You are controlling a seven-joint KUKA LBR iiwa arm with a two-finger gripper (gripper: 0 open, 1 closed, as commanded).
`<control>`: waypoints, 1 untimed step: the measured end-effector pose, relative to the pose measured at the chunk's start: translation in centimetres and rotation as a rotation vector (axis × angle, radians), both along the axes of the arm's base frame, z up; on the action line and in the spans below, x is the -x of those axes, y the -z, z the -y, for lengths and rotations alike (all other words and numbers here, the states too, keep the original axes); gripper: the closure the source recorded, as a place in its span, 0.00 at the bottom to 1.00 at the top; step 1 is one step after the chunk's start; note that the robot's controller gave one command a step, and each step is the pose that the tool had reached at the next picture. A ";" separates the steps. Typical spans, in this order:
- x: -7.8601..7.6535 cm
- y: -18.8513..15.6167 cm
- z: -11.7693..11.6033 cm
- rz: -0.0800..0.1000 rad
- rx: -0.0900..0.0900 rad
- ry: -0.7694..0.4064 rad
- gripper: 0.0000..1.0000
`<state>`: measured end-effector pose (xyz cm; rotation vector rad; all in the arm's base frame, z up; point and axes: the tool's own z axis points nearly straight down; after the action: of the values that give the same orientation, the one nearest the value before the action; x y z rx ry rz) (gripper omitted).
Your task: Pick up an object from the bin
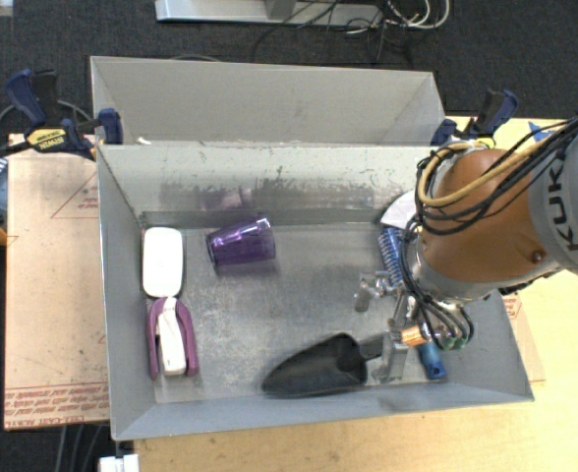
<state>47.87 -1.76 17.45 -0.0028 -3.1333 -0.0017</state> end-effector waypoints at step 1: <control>-0.2 -0.4 0.0 0.008 0.000 -0.001 0.00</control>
Offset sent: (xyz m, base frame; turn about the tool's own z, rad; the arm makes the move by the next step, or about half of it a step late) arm 0.0053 -0.0186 -0.1045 0.2078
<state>48.05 -1.76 17.87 -0.0006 -3.1416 -0.0010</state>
